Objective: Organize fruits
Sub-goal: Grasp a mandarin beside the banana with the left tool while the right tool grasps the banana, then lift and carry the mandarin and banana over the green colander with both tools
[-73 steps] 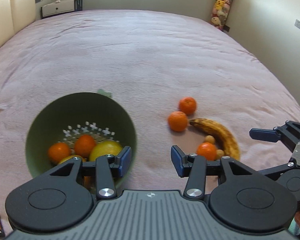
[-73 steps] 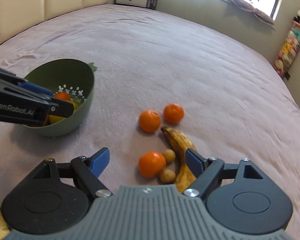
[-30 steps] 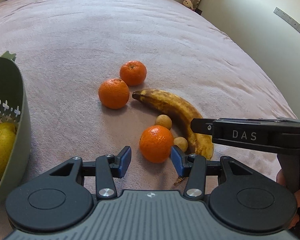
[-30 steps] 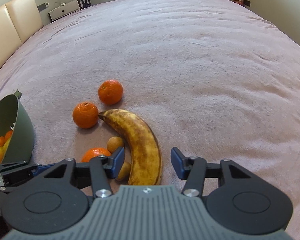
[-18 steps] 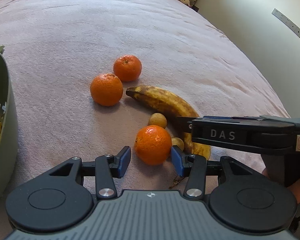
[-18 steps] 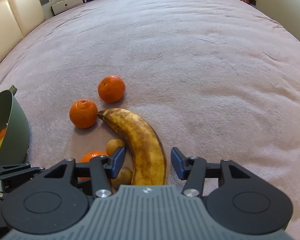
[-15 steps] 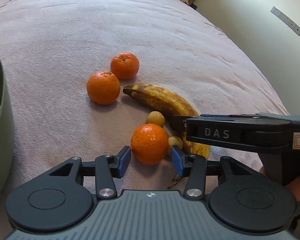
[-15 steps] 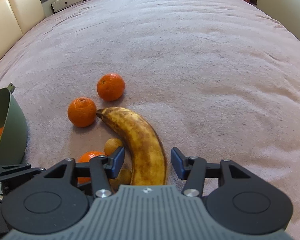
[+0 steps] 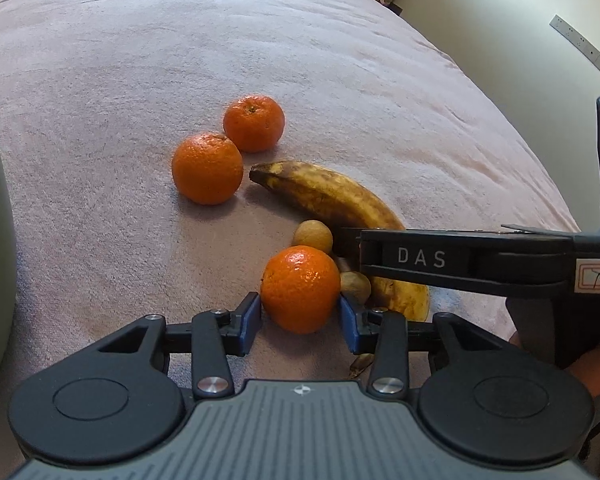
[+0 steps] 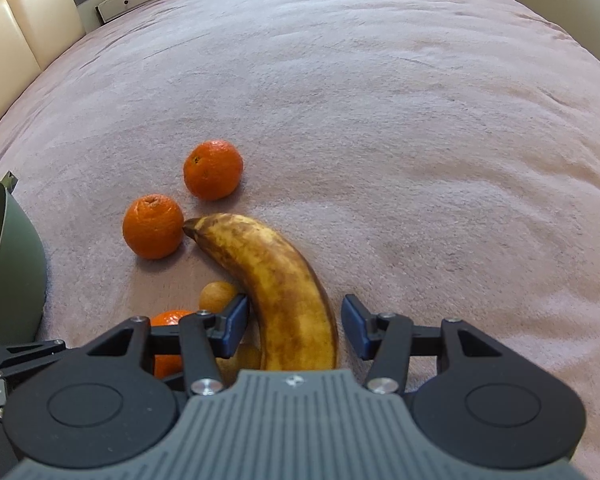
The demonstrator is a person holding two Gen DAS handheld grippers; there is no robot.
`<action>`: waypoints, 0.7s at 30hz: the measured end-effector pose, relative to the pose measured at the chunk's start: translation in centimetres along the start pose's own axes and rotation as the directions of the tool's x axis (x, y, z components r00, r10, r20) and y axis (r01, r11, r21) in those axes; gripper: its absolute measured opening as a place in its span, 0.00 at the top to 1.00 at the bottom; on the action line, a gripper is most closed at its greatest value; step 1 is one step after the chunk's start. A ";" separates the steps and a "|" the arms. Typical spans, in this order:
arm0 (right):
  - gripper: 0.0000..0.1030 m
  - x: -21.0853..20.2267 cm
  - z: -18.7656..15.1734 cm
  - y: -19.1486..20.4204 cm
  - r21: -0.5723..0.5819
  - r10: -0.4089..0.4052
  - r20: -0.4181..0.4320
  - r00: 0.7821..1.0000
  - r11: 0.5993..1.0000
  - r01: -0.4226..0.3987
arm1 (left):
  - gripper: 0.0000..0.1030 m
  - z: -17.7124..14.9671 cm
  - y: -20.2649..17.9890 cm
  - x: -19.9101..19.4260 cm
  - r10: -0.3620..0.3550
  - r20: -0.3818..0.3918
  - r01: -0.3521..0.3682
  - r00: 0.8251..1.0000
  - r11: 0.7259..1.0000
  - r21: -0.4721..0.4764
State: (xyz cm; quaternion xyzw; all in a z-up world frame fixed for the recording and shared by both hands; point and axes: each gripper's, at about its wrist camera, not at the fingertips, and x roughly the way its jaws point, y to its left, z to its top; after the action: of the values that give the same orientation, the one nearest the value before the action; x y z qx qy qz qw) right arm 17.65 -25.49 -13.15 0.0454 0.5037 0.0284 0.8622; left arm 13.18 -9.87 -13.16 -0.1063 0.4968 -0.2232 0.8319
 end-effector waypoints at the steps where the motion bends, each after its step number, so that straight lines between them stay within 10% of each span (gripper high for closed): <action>1: 0.50 0.1 0.0 0.0 0.000 0.000 0.000 1.000 1.000 0.000 | 0.55 0.0 0.0 0.0 -0.001 -0.001 0.001 1.000 1.000 -0.003; 21: 0.62 -0.3 0.1 1.5 -0.094 -0.041 0.036 0.998 0.995 0.045 | 0.58 0.4 0.4 -0.7 0.011 -0.010 -0.011 1.000 1.000 -0.023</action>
State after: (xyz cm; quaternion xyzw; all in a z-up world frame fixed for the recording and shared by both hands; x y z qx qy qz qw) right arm 17.60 -24.07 -12.69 -0.0061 0.4877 0.0330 0.8723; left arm 13.31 -9.19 -12.61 -0.1118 0.5042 -0.2134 0.8293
